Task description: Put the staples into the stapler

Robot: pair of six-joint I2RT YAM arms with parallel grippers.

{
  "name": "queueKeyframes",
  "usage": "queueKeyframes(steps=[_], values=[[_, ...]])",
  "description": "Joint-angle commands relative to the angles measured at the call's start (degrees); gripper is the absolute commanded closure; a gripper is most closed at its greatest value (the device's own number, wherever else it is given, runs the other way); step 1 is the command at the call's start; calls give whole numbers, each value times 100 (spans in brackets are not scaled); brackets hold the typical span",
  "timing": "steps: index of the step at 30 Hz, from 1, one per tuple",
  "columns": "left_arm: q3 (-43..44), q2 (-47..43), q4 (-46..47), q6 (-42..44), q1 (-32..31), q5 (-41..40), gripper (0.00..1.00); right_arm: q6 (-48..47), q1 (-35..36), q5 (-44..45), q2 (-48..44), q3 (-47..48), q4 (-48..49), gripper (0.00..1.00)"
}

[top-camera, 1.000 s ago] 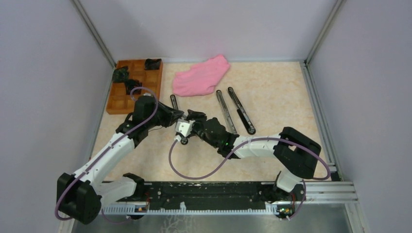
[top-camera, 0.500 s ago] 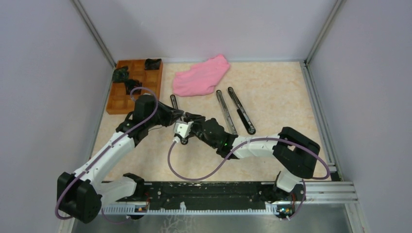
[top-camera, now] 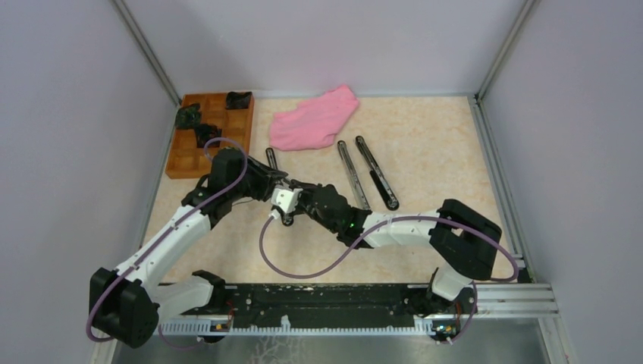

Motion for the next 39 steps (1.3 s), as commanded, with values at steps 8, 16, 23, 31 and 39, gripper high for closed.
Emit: queueKeyframes(steps=[8, 16, 23, 31, 39], values=[[166, -341, -164, 750, -4, -493, 29, 2159, -330, 97, -1097, 226, -1798, 99], [68, -687, -242, 1846, 6, -824, 10, 3651, -1110, -556, -1796, 356, -3430, 98], [118, -899, -487, 2987, 23, -948, 3, 4543, -1864, -1119, -2158, 455, -4488, 99], [310, -1088, -844, 4273, 25, -1152, 1, 5160, -2502, -1200, -2314, 499, -5272, 99], [640, -1109, -965, 5455, 37, -1288, 1, 5653, -2846, -1139, -2113, 537, -5656, 98]])
